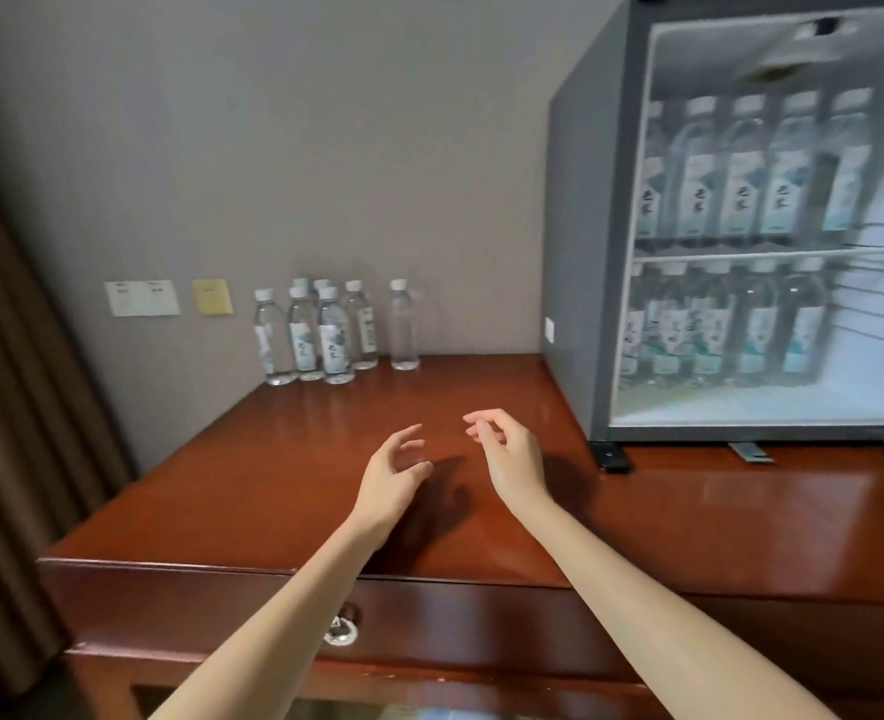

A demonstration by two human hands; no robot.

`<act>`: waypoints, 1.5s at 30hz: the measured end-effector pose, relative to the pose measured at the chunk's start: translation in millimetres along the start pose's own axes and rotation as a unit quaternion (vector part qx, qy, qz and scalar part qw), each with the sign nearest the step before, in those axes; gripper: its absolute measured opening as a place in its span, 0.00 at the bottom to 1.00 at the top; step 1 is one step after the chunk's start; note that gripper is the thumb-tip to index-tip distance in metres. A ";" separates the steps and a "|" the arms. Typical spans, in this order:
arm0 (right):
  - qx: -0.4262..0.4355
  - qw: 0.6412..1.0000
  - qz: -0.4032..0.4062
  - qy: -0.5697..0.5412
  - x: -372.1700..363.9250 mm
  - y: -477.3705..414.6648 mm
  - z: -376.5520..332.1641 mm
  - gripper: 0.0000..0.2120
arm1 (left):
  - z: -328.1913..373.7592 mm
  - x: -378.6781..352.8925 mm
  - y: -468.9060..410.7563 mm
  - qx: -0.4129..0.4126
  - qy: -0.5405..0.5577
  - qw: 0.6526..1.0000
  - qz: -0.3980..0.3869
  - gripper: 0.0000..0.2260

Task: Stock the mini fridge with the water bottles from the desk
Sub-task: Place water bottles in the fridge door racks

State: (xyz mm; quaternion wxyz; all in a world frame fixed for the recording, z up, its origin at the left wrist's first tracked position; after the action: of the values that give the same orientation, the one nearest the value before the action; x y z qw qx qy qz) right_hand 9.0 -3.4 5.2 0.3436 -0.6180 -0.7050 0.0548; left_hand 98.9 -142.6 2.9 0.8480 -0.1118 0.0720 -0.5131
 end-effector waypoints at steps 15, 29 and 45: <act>-0.051 0.981 -0.153 -0.106 -98.4 -22.2 -35.1 0.08 | -5.6 75.7 -12.0 -0.005 -0.001 0.994 0.108 0.20; -0.063 0.972 -0.201 -0.102 -107.0 -28.7 -31.7 0.09 | -16.0 84.2 -34.8 -0.010 -0.033 0.993 0.114 0.18; -0.080 0.975 -0.147 -0.144 -167.9 -75.4 -36.8 0.14 | -25.4 114.3 -89.9 -0.033 0.005 0.981 0.192 0.19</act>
State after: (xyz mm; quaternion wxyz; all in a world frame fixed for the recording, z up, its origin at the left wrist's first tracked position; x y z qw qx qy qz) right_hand -33.5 -186.1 1.0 0.1922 -0.5188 -0.8322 0.0360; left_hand 69.1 -287.2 1.2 0.9260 -0.1212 0.1132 -0.3391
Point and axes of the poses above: each hand's wrist, its own y-axis away from the middle knuckle, its own x-axis out of the back of the hand, z = x × y, the point moved 3 cm from there along -y, towards the middle knuckle, and after that the axes turned 13 degrees about y, right-handed, at the moved point
